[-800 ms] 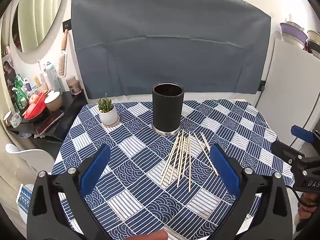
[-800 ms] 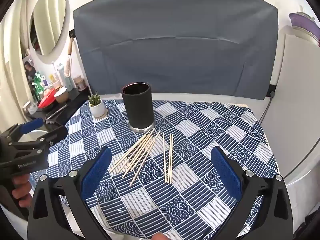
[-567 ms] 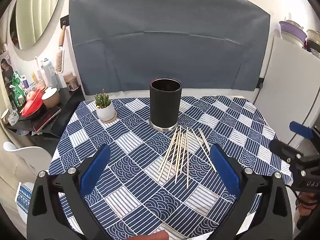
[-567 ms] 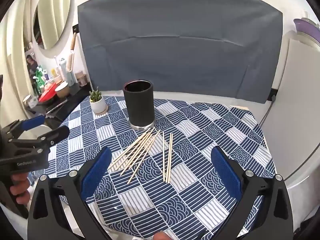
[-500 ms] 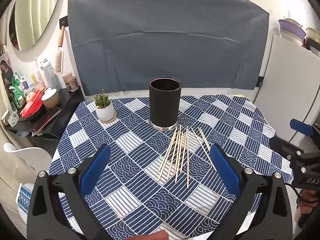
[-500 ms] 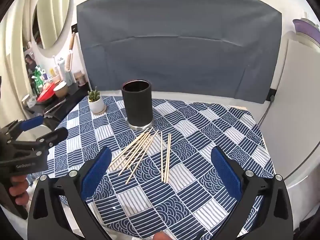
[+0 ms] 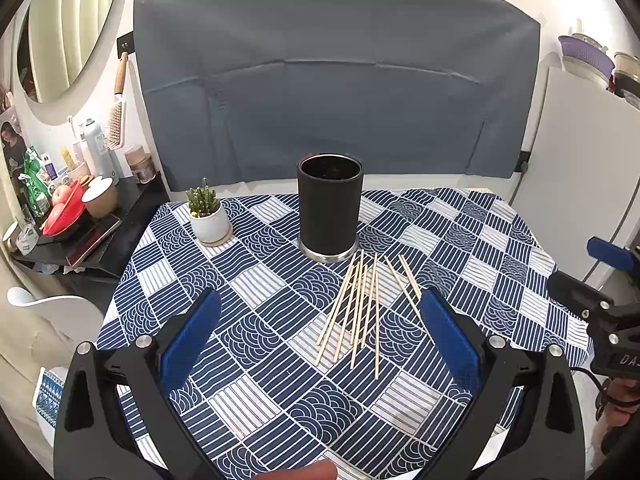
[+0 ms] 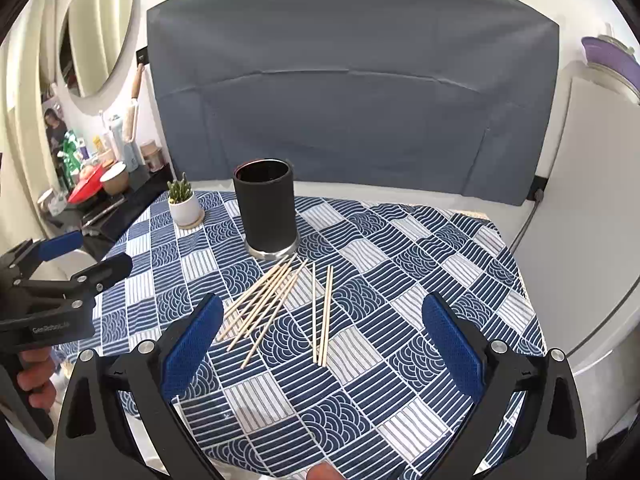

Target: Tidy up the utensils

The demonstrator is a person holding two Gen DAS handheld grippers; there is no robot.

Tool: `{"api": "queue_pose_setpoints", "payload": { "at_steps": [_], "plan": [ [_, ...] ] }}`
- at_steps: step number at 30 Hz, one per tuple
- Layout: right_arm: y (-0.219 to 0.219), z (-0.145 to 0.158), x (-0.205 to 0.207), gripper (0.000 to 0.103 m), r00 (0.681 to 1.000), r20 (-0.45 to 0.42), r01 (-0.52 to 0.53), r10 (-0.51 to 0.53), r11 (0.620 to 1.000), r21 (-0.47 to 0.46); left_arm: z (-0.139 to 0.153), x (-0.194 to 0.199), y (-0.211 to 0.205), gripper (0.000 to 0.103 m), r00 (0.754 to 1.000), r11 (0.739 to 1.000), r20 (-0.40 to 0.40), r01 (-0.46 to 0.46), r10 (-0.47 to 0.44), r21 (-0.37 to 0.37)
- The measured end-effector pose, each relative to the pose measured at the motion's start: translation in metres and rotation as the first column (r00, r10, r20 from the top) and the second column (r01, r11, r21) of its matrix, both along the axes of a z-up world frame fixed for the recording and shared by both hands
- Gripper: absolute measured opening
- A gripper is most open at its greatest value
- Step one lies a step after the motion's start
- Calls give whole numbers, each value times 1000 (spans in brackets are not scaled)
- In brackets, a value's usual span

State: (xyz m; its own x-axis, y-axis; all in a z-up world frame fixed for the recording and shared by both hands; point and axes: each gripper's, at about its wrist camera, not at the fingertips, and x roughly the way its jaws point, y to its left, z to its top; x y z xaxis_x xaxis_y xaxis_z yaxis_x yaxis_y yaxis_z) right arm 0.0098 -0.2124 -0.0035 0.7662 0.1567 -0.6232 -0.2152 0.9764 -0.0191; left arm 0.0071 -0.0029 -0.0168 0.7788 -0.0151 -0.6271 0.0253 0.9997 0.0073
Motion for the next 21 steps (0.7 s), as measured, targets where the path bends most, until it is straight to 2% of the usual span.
{"api": "queue_pose_setpoints", "payload": {
  "at_steps": [10, 21],
  "plan": [
    [-1, -7, 1, 96, 1000, -9, -11, 11, 1000, -16, -3, 3, -1, 97, 999, 1000, -39, -27, 27, -10],
    [-6, -9, -2, 96, 1000, 6, -25, 25, 1000, -16, -3, 4, -3, 97, 998, 998, -38, -58, 58, -9]
  ]
}}
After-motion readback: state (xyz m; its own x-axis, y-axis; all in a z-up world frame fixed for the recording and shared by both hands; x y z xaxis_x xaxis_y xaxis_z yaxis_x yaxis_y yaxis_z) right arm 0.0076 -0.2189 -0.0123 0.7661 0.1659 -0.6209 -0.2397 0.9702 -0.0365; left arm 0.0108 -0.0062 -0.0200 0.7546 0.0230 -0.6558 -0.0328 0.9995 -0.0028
